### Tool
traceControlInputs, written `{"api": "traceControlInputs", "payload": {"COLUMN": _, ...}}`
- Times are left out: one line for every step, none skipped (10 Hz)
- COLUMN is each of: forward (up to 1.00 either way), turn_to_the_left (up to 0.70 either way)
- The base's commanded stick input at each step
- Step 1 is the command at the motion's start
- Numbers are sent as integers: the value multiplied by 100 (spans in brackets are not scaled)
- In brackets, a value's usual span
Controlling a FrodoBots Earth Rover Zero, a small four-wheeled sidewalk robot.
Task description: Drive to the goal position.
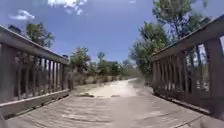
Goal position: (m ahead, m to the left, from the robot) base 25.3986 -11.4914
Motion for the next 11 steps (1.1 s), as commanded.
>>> {"api": "traceControlInputs", "payload": {"forward": 45, "turn_to_the_left": 0}}
{"api": "traceControlInputs", "payload": {"forward": 45, "turn_to_the_left": 0}}
{"api": "traceControlInputs", "payload": {"forward": 45, "turn_to_the_left": 0}}
{"api": "traceControlInputs", "payload": {"forward": 45, "turn_to_the_left": 0}}
{"api": "traceControlInputs", "payload": {"forward": 45, "turn_to_the_left": 0}}
{"api": "traceControlInputs", "payload": {"forward": 45, "turn_to_the_left": 0}}
{"api": "traceControlInputs", "payload": {"forward": 45, "turn_to_the_left": 0}}
{"api": "traceControlInputs", "payload": {"forward": 45, "turn_to_the_left": 0}}
{"api": "traceControlInputs", "payload": {"forward": 45, "turn_to_the_left": 0}}
{"api": "traceControlInputs", "payload": {"forward": 45, "turn_to_the_left": 0}}
{"api": "traceControlInputs", "payload": {"forward": 45, "turn_to_the_left": 15}}
